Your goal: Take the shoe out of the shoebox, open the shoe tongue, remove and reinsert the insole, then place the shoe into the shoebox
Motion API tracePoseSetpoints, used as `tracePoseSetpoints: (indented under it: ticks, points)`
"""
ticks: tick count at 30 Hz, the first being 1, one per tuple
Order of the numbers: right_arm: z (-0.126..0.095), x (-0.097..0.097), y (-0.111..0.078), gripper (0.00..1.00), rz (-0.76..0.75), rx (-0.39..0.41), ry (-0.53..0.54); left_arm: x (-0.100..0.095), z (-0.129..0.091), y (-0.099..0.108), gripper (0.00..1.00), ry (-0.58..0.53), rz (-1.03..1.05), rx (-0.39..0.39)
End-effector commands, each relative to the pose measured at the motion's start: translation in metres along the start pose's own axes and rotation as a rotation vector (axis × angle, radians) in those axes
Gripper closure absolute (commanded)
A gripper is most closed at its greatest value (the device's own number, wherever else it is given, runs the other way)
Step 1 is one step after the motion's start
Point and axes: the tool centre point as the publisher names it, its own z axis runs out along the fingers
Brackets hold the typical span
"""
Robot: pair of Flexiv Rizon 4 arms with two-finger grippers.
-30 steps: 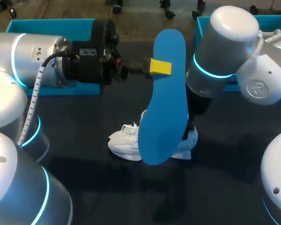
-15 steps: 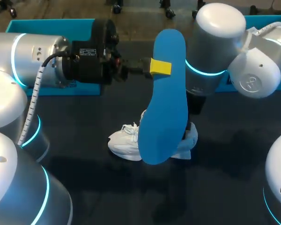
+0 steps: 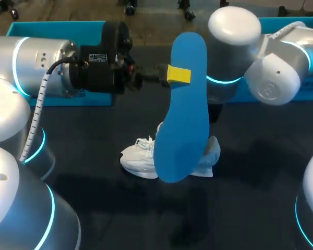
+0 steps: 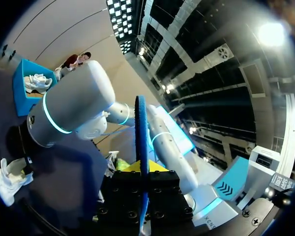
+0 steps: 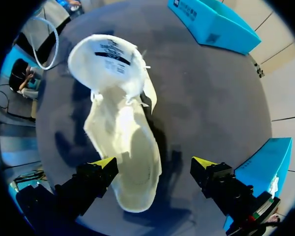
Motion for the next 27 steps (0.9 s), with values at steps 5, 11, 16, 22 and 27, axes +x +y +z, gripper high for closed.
tracePoseSetpoints:
  ticks: [5,11,16,22,27]
  points:
    - [0.040,-0.009,0.007,0.00,0.005,0.006,0.011,0.000,0.000,0.001,1.00,0.000,-0.001,0.000]
    - [0.056,-0.009,0.009,0.00,0.012,-0.014,0.040,0.000,0.000,0.001,1.00,0.000,-0.001,0.000]
    - [0.067,-0.005,0.011,0.68,0.016,-0.023,0.070,0.000,0.000,0.001,1.00,0.000,-0.001,0.000]
    - [0.070,0.000,0.012,1.00,0.018,-0.018,0.100,0.000,0.000,0.001,1.00,0.000,-0.001,0.000]
    - [0.068,0.002,0.011,1.00,0.028,-0.006,0.133,0.000,0.000,0.001,1.00,0.000,-0.001,0.000]
